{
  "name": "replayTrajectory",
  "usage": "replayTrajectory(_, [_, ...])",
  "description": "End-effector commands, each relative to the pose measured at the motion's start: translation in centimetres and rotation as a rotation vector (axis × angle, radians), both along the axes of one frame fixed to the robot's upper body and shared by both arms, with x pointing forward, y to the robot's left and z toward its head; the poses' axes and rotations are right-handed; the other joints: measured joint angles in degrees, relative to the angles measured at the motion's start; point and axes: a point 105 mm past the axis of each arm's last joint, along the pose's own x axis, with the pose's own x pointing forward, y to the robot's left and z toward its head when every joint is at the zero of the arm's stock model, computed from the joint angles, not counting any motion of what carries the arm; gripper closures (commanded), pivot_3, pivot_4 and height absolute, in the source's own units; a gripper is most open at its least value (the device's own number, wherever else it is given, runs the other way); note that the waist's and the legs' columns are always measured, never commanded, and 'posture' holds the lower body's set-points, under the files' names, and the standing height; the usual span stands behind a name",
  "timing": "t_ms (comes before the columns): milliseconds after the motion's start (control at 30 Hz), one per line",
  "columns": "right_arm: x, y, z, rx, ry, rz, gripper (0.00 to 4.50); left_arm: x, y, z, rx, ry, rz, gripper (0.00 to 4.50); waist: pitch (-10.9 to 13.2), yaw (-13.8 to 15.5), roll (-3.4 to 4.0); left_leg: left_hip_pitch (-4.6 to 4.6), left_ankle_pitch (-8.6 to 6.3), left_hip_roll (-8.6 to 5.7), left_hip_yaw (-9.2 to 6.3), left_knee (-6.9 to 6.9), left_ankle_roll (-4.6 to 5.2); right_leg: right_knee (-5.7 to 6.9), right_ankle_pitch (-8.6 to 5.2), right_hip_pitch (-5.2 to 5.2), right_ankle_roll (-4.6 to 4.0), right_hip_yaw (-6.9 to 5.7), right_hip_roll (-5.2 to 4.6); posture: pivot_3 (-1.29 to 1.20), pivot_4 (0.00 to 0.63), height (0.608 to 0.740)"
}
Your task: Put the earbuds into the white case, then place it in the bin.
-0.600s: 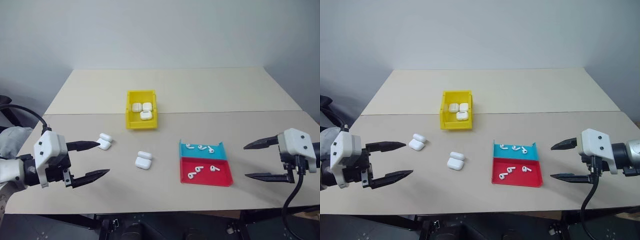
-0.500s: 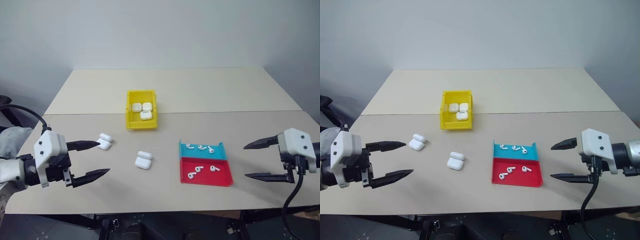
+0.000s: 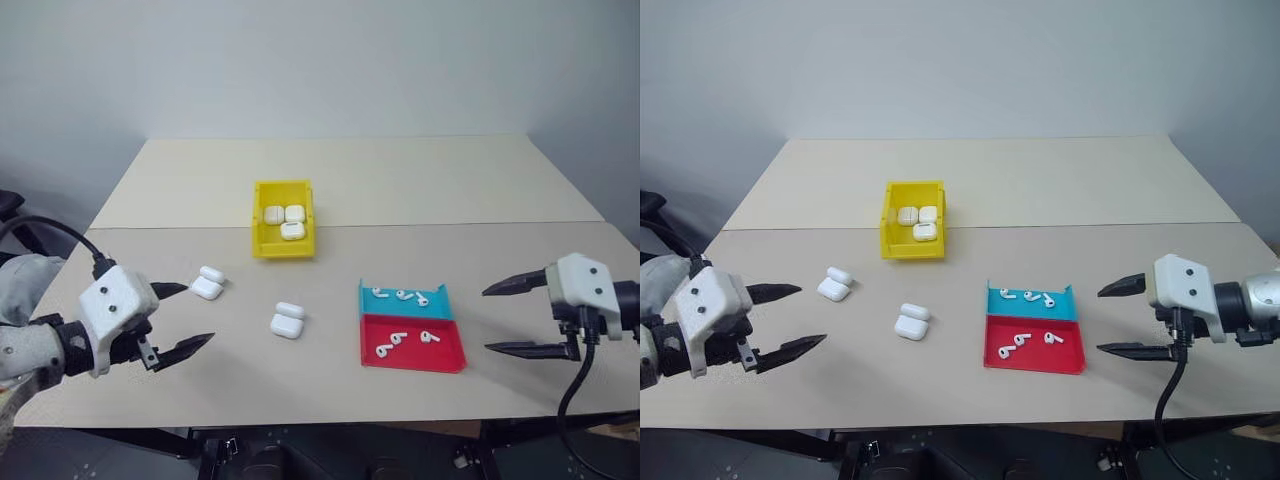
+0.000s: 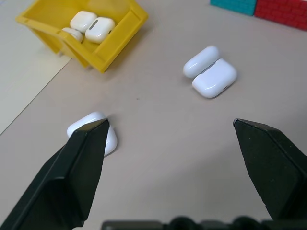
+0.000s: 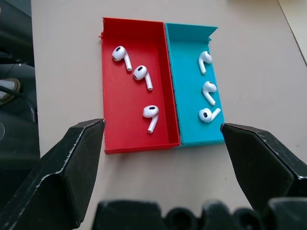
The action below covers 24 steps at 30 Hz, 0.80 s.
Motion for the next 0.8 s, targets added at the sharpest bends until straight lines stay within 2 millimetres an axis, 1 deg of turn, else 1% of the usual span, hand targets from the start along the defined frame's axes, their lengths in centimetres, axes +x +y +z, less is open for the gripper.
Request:
replayTrajectory(33, [0.2,0.4,1.1,-0.006,-0.057,0.021,0.04,0.2,-0.1,1.1,0.096,0.019,0.04,0.0,0.0,0.08,0.0,0.0,0.0,0.0,0.0,0.0,0.0,0.02,0.0,-0.01,0.0,0.0,0.0,0.0,0.15,0.74])
replayTrajectory(67, [0.1,0.5,1.2,-0.003,-0.057,0.022,0.04,0.2,0.0,1.2,0.114,0.03,0.054,0.0,0.0,0.1,0.0,-0.01,0.0,0.0,-0.01,-0.01,0.0,0.02,0.0,-0.02,0.0,-0.01,0.0,0.0,0.15,0.74])
replayTrajectory(133, [0.1,0.4,0.9,-0.007,-0.052,0.016,0.04,1.1,1.1,1.3,0.144,0.108,0.15,0.0,0.01,0.12,-0.02,0.0,0.0,-0.01,0.0,-0.01,0.0,0.01,0.0,-0.01,0.0,0.0,0.0,0.0,0.15,0.74])
replayTrajectory(233, [0.1,0.5,0.2,-0.012,-0.034,0.007,0.04,3.1,2.9,1.3,0.151,0.23,0.312,0.0,0.02,0.23,-0.02,0.02,0.0,-0.02,-0.03,0.0,0.0,0.03,-0.01,0.01,0.01,-0.04,0.0,0.0,0.15,0.74])
replayTrajectory(367, [0.4,0.9,0.0,-0.006,-0.032,0.002,0.04,6.5,4.2,1.3,0.108,0.329,0.485,0.0,0.02,0.08,-0.03,0.02,0.0,-0.08,-0.04,0.0,0.0,0.16,-0.02,-0.04,0.03,-0.01,0.02,0.0,0.15,0.74])
replayTrajectory(433, [0.7,1.1,-0.1,-0.003,-0.033,0.0,0.04,7.7,4.1,1.3,0.094,0.381,0.522,0.0,0.06,0.05,-0.11,-0.05,0.0,-0.1,-0.05,0.07,0.0,0.28,-0.03,-0.13,0.05,0.01,0.02,0.0,0.15,0.74])
replayTrajectory(467, [0.8,1.1,-0.1,-0.002,-0.033,-0.001,0.04,8.2,4.1,1.2,0.124,0.396,0.521,0.0,0.11,-0.13,-0.18,-0.07,0.01,-0.11,-0.04,0.12,0.0,0.35,-0.04,-0.17,0.07,0.05,0.02,0.0,0.15,0.74])
replayTrajectory(633, [0.8,1.4,-0.5,0.005,-0.021,0.008,0.04,10.4,3.6,1.3,0.138,0.496,0.55,0.0,0.23,-0.01,-0.4,-0.12,0.02,-0.1,0.01,0.1,-0.01,0.36,-0.06,-0.29,0.1,0.14,0.04,0.0,0.15,0.74])
replayTrajectory(800, [1.0,1.4,-0.4,0.001,-0.009,0.01,0.04,12.3,2.4,1.1,0.136,0.565,0.534,0.0,0.24,0.08,-0.4,-0.15,0.02,-0.11,0.01,0.17,-0.02,0.38,-0.07,-0.28,0.11,0.15,0.04,0.0,0.15,0.74])
